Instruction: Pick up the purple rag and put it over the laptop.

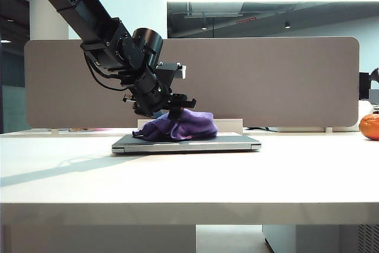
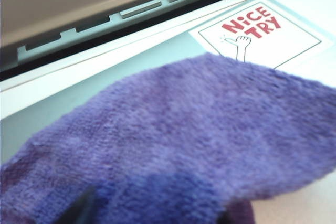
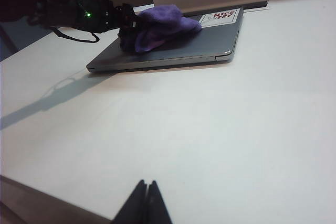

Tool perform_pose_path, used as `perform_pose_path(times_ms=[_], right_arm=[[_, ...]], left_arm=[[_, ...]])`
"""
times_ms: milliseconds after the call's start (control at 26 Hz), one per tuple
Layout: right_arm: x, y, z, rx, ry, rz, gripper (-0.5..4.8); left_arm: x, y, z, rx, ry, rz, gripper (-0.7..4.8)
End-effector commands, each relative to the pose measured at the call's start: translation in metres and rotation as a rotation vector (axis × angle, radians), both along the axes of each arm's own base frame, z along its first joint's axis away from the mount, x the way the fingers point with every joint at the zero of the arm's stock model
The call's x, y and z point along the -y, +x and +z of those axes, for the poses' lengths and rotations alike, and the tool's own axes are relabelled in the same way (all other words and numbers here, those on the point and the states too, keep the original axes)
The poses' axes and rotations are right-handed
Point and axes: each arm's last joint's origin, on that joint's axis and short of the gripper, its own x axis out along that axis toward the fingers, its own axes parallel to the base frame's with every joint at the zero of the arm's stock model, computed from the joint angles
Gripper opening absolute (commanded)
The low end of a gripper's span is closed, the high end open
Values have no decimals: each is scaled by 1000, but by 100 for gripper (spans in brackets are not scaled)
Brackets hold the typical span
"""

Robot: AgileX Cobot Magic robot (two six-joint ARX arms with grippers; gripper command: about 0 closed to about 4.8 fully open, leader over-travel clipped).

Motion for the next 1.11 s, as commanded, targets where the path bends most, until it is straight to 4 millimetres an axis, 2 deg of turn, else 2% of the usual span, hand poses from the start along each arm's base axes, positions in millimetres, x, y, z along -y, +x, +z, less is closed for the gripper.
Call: perform_pose_path(times_ms=[38,115,192,384,461,653,845,883,921,1113], right_arm=[[0,0,0,6,2,1,22],[0,0,0,6,2,1,22],[0,0,0,6,2,1,22],[0,0,0,7,2,0,22],[0,0,0,6,2,0,22],[0,0,0,6,2,-1,22],[0,0,0,7,1,-1,22],[0,0,0,7,1,-1,22],[0,0,0,7,1,-1,22],[0,0,0,9,-1,-2,22]], left_arm=[[1,-1,4,-15,4,-6,311],[1,-2,6,-26,3,-9,389],[1,-4,8,-32,-3,-28,436],[1,-6,20,-19,-22,-44,449],[0,-7,26,-8,-26,-45,479],[-2,-14,45,-3,-41,-68,479],[-7,-26,66,-69,-70,-63,479],[-8,-27,68,-73,-67,-61,473],[-9,-29,72,-76,-64,-58,431],[-13,-40,94,-73,-66,-58,179]])
